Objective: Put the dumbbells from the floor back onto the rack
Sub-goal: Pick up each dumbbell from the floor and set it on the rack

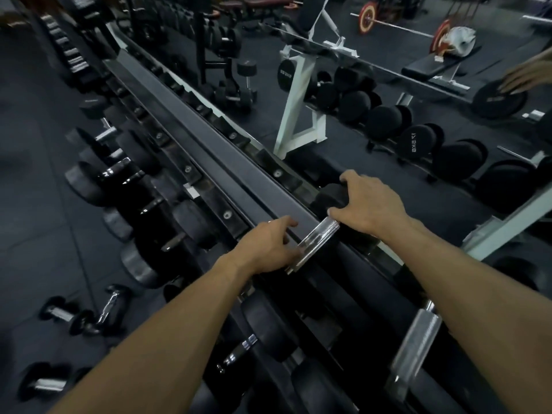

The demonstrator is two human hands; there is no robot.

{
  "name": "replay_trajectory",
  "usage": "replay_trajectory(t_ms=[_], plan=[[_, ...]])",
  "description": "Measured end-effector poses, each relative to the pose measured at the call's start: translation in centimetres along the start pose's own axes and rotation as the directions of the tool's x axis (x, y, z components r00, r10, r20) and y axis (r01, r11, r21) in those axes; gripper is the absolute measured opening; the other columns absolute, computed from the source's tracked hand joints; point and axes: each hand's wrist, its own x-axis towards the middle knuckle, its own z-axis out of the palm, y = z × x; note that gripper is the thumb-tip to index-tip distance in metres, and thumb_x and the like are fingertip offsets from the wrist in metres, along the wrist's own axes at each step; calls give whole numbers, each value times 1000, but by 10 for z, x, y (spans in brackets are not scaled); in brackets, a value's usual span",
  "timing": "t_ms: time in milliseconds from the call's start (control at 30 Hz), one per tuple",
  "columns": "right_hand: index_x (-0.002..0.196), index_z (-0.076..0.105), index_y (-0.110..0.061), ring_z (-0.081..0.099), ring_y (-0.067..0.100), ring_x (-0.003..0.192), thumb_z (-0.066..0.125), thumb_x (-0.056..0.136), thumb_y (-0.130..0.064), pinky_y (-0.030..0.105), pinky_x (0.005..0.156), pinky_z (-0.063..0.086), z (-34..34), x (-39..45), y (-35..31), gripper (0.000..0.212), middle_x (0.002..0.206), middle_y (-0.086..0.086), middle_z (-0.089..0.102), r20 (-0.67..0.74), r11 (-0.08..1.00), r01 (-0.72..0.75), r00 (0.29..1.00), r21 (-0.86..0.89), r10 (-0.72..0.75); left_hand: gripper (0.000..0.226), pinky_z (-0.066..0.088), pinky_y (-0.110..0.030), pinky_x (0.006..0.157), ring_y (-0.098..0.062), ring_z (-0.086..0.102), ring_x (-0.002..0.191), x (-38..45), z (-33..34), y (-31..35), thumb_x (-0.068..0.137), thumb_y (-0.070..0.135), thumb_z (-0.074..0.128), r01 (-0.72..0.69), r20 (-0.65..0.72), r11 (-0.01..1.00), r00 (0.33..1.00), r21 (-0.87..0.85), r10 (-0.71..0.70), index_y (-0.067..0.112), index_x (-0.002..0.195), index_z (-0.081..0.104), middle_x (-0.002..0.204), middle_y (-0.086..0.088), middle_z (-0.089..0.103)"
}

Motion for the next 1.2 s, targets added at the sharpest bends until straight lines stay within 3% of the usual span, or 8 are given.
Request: replay_trajectory(t_ms=[67, 167, 367, 600, 767, 900, 1200], plan=[[138, 40, -18, 51, 29, 117, 71, 79, -42, 42, 90, 47, -3, -7, -19, 71, 128, 9, 55, -19, 995, 87, 996, 50, -86, 60, 50, -34, 88, -16, 60, 98, -16, -7, -9, 83, 45, 66, 30, -72, 999, 997, -36, -33, 25, 136, 45, 110, 3, 62], [141, 40, -16, 47, 29, 122, 71, 80, -44, 41, 99, 43, 0, -19, -56, 73, 133, 10, 51, -2, 971, 222, 975, 86, -223, 59, 49, -34, 89, -19, 61, 102, -51, -17, -29, 84, 43, 67, 61, -120, 996, 990, -71, -69, 23, 136, 46, 113, 0, 62], [143, 41, -20, 51, 26, 125, 68, 84, -47, 42, 100, 46, 22, -44, -160, 70, 138, 6, 52, 202, 891, 447, 868, 85, -454, 65, 48, -40, 94, -23, 59, 111, -150, -34, -102, 84, 48, 64, 235, -154, 971, 959, -35, -237, 23, 140, 42, 125, -4, 59], [140, 43, -23, 52, 26, 123, 68, 83, -48, 40, 98, 45, 83, -91, -299, 68, 135, 3, 52, 356, 765, 636, 694, 102, -625, 60, 46, -36, 95, -25, 59, 112, -280, -30, -204, 86, 41, 65, 428, -180, 893, 875, -141, -449, 17, 137, 46, 127, -6, 59], [141, 42, -24, 50, 26, 125, 68, 83, -48, 41, 100, 44, 157, -134, -389, 68, 135, 3, 52, 445, 708, 696, 599, 123, -666, 48, 47, -34, 87, -24, 60, 103, -369, -6, -277, 85, 41, 65, 514, -154, 829, 821, -221, -550, 20, 126, 52, 104, 2, 59], [142, 41, -25, 49, 25, 125, 66, 85, -46, 38, 99, 43, 230, -162, -447, 67, 133, 1, 51, 510, 699, 702, 556, 134, -656, 52, 46, -33, 89, -21, 58, 107, -418, 23, -349, 85, 43, 63, 579, -74, 772, 786, -262, -614, 23, 131, 49, 115, -1, 59], [146, 34, -25, 52, 24, 122, 64, 88, -46, 37, 97, 45, 423, -177, -477, 69, 135, 1, 49, 627, 814, 575, 605, 83, -491, 54, 47, -39, 95, -20, 55, 113, -429, 137, -500, 88, 42, 59, 546, 127, 802, 837, -243, -532, 25, 137, 42, 125, 0, 56]])
